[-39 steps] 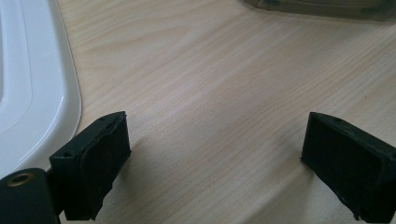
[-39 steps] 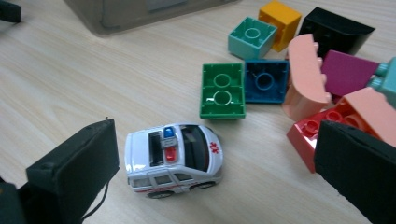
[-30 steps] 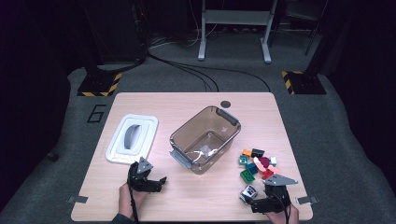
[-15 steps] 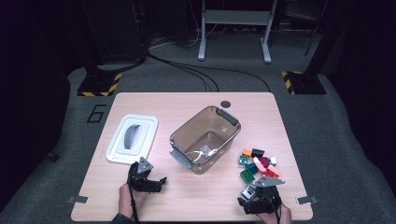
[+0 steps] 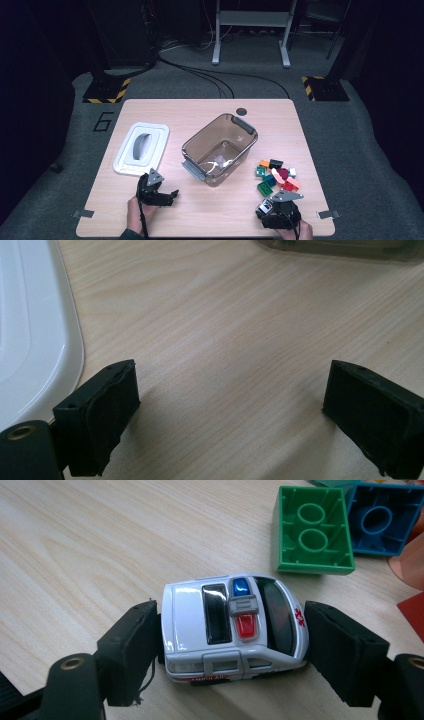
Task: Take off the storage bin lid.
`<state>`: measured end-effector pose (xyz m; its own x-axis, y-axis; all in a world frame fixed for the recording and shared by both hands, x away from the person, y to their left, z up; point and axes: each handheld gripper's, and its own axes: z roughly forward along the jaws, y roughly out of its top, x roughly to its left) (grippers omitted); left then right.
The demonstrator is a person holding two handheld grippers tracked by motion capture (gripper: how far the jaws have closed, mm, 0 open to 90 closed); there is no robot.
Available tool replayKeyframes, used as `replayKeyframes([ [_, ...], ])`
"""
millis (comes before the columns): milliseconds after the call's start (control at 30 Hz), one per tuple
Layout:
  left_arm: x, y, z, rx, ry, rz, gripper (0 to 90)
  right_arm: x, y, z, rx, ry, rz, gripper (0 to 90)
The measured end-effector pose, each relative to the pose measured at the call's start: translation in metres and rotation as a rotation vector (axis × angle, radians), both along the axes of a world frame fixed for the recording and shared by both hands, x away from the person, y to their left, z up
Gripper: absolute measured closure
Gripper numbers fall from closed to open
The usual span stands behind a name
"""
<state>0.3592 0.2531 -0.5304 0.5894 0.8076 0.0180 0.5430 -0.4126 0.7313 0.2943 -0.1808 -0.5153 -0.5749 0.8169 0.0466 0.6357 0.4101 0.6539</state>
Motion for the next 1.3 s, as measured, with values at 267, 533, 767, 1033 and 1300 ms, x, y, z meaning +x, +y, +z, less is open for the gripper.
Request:
replayKeyframes([
  [267,0.0001,0.0004,0.0007,0.003,0.006,-0.004,7.4,-0.0016,0.0005,-0.0002,0.008,0.003,-0.015,24.1],
  [533,0.0001,0.0004,0.0007,0.004,0.006,-0.004,7.4,-0.0062,-0.0034,0.0011,0.009,-0.035,-0.008,24.9],
  [767,0.0001,0.0003,0.0003,0.001,0.001,-0.004,7.5,-0.007,-0.0031,0.002,0.025,-0.046,-0.003,24.9],
  [1033,-0.0001,0.0002,0.0002,0.0,0.002,-0.004,7.5,-0.0063,-0.0033,-0.0024,0.03,-0.04,-0.002,24.9],
  [1300,-0.0002,0.0002,0.0005,0.003,0.005,-0.004,7.5,-0.0061,-0.0028,-0.0038,0.027,-0.042,-0.003,24.8],
])
